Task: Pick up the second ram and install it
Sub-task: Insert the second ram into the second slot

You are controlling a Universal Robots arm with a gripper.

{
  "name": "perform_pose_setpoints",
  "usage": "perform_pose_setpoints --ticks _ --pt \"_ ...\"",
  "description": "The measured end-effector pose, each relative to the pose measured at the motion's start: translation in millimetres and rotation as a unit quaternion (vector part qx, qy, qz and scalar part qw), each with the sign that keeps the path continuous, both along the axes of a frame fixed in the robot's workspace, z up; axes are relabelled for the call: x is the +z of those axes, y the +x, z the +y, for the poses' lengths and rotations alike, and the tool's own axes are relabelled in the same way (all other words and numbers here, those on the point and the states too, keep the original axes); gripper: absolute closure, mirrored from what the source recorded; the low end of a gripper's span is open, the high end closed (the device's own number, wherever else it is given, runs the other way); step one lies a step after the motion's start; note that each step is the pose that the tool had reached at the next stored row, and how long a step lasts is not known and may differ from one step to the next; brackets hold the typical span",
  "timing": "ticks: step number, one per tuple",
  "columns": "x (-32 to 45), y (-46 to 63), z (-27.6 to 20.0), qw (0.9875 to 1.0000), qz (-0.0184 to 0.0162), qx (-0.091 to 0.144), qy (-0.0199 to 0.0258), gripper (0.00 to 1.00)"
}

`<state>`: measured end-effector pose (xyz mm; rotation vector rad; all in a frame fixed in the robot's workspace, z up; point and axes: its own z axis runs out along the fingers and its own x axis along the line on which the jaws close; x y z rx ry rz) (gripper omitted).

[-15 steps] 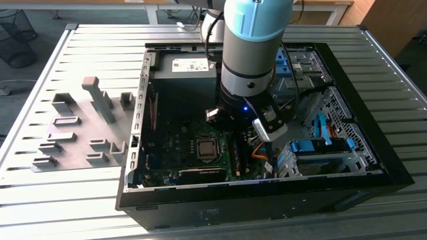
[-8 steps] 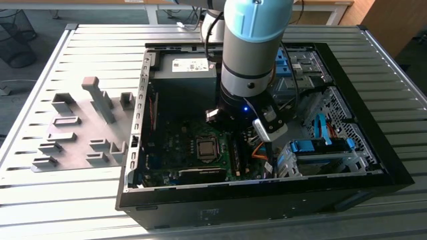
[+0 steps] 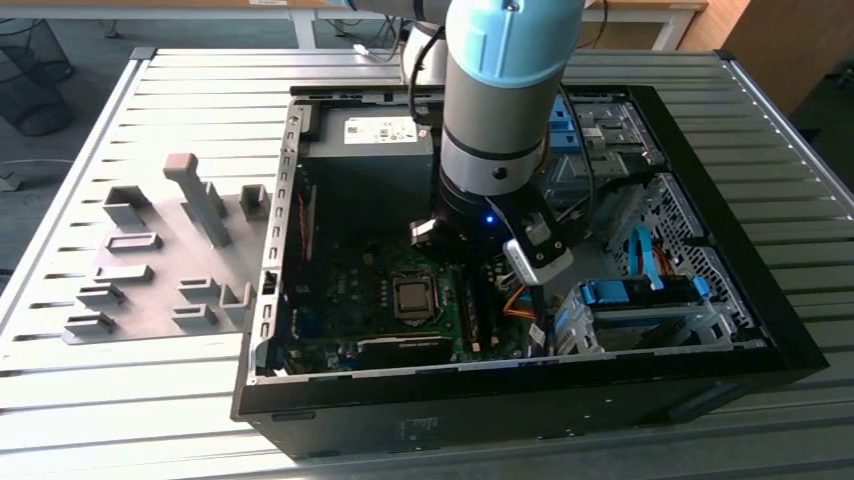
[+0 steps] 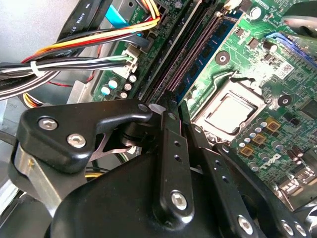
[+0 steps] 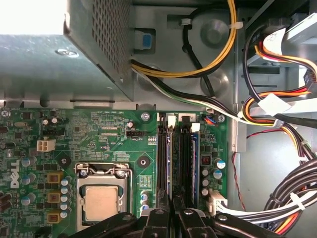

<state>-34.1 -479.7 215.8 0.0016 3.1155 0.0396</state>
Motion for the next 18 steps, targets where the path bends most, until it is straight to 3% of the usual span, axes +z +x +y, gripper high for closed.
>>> perform_pose_setpoints --ticks 12,18 --pt "3.0 -0.1 0.0 1.0 -0.0001 0.0 0.002 0.86" --pt "-1.2 -0.1 -0.6 1.0 0.0 0.0 0.0077 0.86"
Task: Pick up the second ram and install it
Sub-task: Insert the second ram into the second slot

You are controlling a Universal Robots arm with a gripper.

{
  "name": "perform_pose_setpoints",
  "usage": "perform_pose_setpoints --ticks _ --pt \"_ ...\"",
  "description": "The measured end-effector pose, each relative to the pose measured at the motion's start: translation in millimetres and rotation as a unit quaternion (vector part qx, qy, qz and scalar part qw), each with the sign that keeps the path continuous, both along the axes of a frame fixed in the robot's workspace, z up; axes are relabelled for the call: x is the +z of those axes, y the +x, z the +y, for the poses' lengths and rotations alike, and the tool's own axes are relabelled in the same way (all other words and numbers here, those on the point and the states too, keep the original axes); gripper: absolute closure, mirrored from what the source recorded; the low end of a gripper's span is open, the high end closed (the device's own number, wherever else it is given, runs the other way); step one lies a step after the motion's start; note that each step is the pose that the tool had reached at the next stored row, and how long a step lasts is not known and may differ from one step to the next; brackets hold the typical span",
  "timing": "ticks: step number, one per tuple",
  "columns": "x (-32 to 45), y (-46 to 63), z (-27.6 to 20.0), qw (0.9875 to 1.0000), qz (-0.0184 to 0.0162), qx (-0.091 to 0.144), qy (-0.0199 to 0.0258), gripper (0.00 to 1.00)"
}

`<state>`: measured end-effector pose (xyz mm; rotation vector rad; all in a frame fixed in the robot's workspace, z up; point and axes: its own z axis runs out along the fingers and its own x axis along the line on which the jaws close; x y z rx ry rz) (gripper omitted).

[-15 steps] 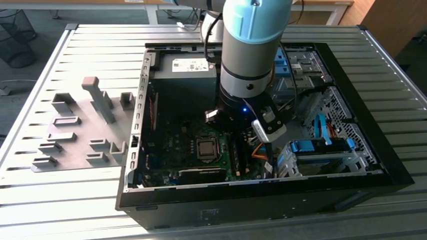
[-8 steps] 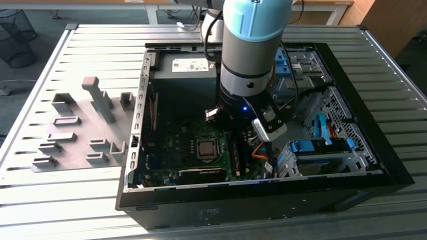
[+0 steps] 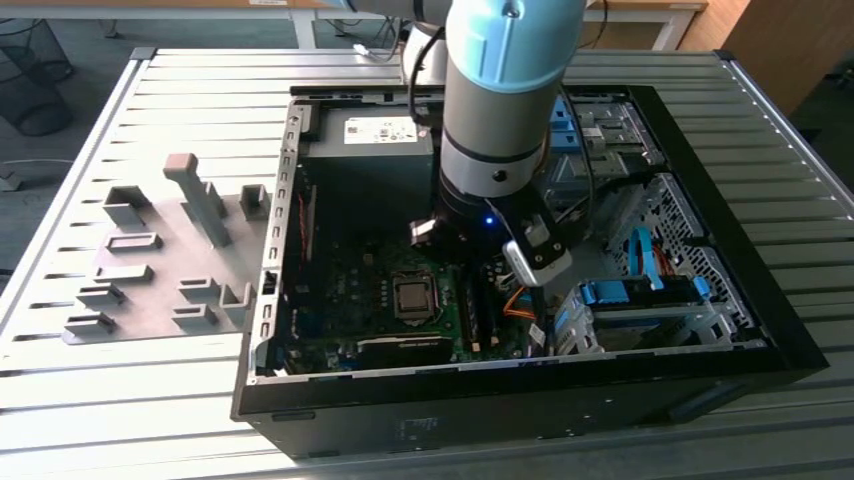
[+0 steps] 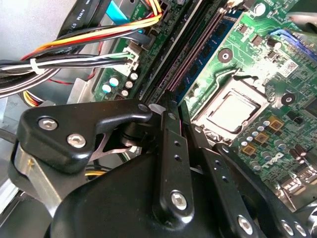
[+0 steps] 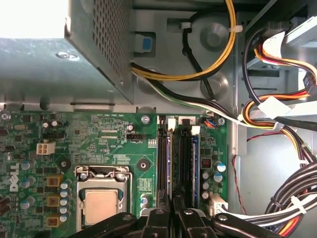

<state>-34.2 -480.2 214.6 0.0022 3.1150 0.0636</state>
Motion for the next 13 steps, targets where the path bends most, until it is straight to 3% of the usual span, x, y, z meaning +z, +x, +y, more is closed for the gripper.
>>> perform_pose_setpoints --ticks 13 --pt "-1.1 -0.2 -1.5 1.0 0.0 0.0 0.0 0.86"
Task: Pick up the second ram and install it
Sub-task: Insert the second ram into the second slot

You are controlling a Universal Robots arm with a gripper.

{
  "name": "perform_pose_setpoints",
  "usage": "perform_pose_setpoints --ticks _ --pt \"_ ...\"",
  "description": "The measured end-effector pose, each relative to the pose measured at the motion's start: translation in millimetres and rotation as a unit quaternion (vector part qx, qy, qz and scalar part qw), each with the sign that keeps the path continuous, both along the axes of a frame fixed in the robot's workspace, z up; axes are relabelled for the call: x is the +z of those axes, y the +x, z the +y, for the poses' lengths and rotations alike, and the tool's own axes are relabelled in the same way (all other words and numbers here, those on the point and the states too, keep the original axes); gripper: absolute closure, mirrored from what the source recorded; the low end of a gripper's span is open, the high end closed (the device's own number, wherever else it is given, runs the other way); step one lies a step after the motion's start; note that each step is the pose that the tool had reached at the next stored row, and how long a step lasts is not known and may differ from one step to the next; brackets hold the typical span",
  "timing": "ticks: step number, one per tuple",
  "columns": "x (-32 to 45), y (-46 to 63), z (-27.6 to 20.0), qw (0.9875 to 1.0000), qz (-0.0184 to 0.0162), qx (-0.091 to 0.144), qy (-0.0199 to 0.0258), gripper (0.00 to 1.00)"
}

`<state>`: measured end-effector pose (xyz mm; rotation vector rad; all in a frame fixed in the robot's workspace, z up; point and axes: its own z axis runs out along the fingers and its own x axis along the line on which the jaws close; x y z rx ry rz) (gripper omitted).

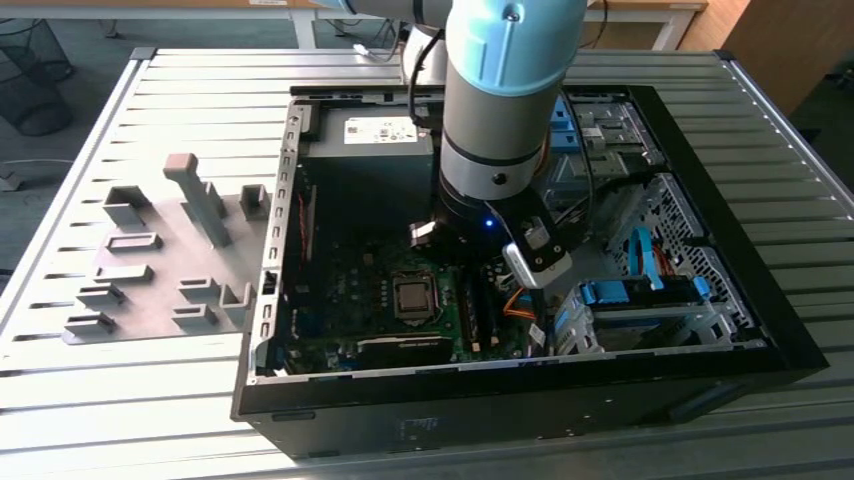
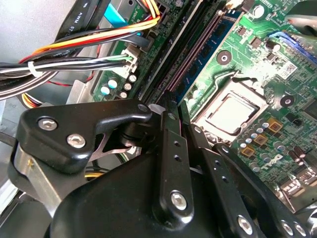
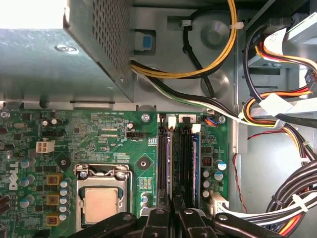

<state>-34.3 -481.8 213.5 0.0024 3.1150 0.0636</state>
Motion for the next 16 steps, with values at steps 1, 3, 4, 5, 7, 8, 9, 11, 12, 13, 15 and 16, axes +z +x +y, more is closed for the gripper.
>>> perform_pose_setpoints --ticks 1,3,4,5,7,8,9,11,12,13,15,16 --pt "-0.1 0.1 0.0 1.0 0.0 0.0 0.0 0.86" --pt "-0.5 0.2 0.0 1.0 0.0 0.0 0.0 0.86" --pt "-0.7 0.2 0.0 1.0 0.0 0.0 0.0 0.86" --pt "-1.0 0.4 0.0 1.0 0.0 -0.001 0.0 0.86" --pt "-1.4 0.7 0.0 1.0 0.0 -0.001 0.0 0.86" --pt "-1.4 1.0 0.0 1.0 0.0 -0.001 0.0 0.86" --pt "-1.6 1.3 0.0 1.0 0.0 -0.002 0.0 0.86" --pt "-1.7 1.8 0.0 1.0 0.0 -0.002 0.0002 0.86" --pt "-1.8 1.9 0.0 1.0 0.0 -0.002 0.0003 0.86" --pt "-1.8 2.2 0.0 1.0 0.0 -0.002 0.0004 0.86" --pt "-1.8 2.5 0.0 1.0 0.0 -0.002 0.0005 0.86" --pt "-1.9 2.6 0.0 1.0 0.0 -0.002 0.0005 0.86"
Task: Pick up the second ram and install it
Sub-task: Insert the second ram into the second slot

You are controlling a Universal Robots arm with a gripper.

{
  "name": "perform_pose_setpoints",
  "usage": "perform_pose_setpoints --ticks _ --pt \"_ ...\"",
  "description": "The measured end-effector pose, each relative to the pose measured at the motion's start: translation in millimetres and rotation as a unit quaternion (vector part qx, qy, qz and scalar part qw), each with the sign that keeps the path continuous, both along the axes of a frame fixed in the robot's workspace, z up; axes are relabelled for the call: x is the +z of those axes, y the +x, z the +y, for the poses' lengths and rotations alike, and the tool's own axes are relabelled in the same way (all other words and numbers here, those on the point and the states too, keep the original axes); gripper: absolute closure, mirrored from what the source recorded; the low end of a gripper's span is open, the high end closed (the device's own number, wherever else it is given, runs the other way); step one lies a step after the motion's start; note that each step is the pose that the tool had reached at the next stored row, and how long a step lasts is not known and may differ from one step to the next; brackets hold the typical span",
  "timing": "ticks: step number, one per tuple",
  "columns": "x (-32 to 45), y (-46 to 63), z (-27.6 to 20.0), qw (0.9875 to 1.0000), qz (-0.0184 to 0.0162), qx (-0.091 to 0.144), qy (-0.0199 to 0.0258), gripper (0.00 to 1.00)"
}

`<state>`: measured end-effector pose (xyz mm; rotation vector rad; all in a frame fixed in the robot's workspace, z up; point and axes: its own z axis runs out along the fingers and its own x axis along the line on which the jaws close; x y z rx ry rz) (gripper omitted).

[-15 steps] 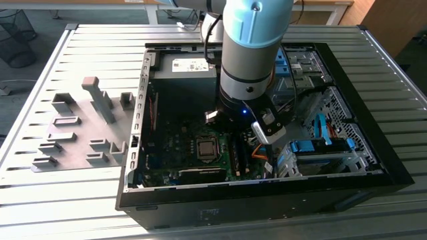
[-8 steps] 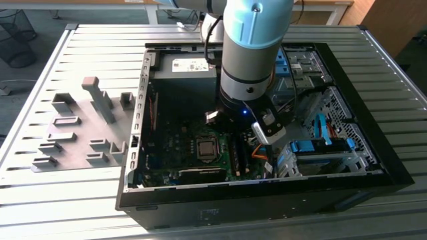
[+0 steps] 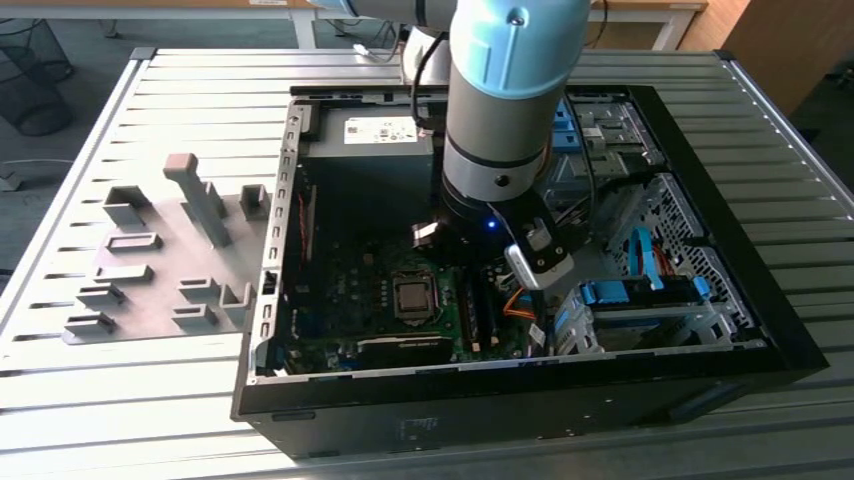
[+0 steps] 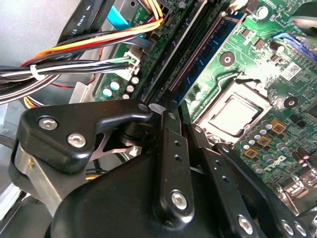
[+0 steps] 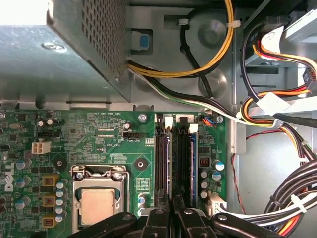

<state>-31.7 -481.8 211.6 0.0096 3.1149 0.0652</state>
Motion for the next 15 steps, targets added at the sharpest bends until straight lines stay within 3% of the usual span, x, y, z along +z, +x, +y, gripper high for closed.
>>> perform_pose_setpoints --ticks 15 --pt "-2.5 0.2 0.0 1.0 0.0 0.0 0.0003 0.86"
